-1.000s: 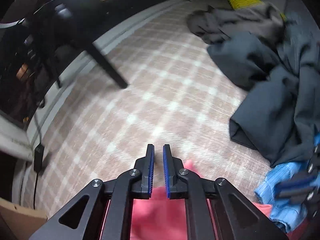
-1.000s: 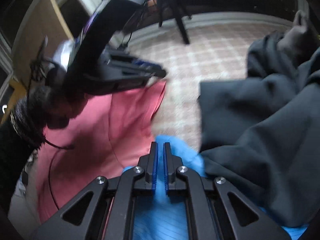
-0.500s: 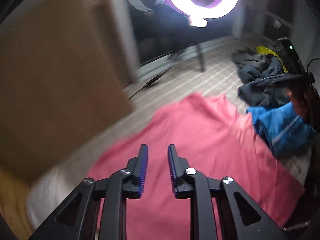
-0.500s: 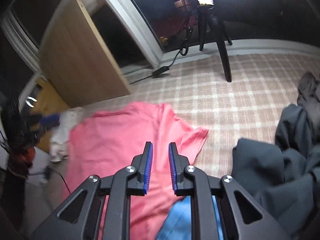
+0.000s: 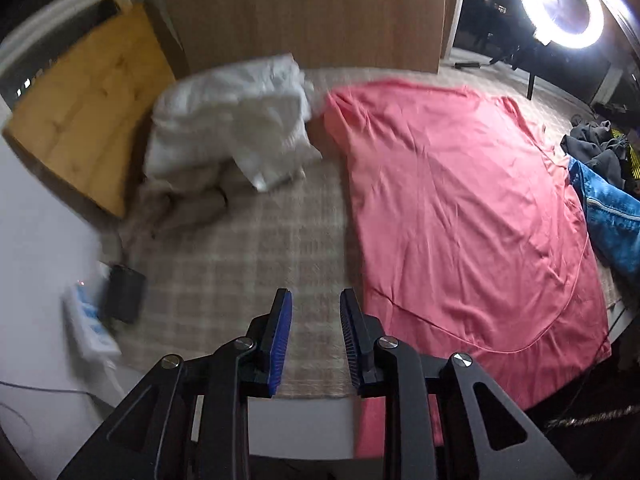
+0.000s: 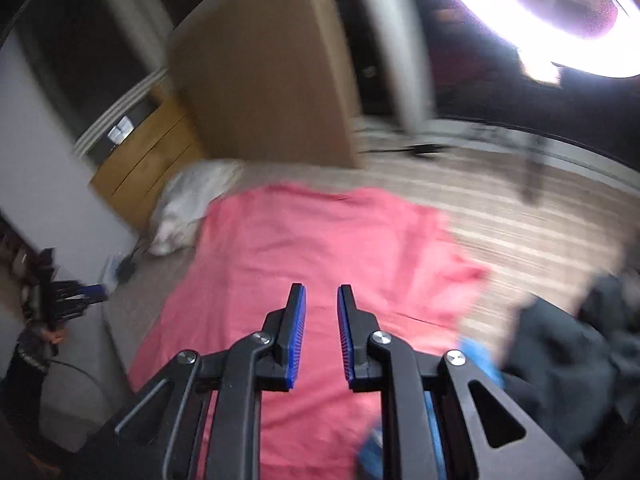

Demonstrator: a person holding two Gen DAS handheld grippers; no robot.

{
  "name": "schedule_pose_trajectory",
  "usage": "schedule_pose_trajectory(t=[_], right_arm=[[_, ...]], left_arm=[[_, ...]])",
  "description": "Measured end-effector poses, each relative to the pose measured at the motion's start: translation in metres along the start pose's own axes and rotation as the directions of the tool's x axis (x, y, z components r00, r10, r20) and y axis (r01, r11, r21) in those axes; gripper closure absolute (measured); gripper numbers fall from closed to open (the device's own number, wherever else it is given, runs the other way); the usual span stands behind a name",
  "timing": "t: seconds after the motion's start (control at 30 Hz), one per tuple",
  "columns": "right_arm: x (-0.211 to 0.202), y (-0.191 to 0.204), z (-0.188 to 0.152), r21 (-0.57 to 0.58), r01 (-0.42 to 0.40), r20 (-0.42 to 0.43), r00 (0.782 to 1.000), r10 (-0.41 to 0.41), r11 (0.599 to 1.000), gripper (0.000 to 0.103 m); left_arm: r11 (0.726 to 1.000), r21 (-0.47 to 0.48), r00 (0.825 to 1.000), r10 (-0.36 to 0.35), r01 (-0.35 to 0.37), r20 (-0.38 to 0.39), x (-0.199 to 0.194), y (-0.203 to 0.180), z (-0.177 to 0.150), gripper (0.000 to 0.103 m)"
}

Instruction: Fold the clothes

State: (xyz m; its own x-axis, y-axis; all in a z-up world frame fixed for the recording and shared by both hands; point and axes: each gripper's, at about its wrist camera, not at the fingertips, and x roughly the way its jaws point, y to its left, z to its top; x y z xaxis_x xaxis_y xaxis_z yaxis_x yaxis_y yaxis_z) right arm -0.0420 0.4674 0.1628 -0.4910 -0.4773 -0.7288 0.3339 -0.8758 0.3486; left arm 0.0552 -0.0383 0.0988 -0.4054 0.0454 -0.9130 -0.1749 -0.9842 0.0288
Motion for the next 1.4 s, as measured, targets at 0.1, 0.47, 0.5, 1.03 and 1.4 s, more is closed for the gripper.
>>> schedule_pose_trajectory(t=[0.1, 0.47, 0.5, 1.03, 1.4], right_arm=[[0.059, 0.051, 0.023, -0.111, -0.028, -0.048, 0.999, 0.023, 0.993, 0.087], [0.268, 0.157, 0.094, -0.433, -0.041, -0.198, 0.979, -0.05, 0.9, 0.065], [0.28, 0.16, 0.097, -0.47, -0.047, -0.211, 0.976, -0.06, 0.881, 0.065], [0.41, 0.187, 0.122, -0.725, -0.244, -0.415, 0.901, -0.127, 0.644, 0.05], [0.334, 0.142, 0.114, -0.685, -0.122, -0.245, 0.967, -0.07, 0.718, 0.101]], left_arm=[[0.997, 0.064, 0.999, -0.033, 0.032, 0.015, 0.03, -0.017, 0.023, 0.079], [0.988, 0.154, 0.994, -0.033, 0.016, 0.104, 0.135, -0.018, 0.147, 0.076], [0.989, 0.144, 0.993, -0.057, 0.043, 0.099, 0.141, -0.012, 0.15, 0.076], [0.972, 0.167, 0.978, -0.182, 0.163, 0.105, 0.163, -0.005, 0.152, 0.076], [0.953, 0.146, 0.947, -0.287, 0.267, 0.146, 0.151, -0.008, 0.148, 0.101]])
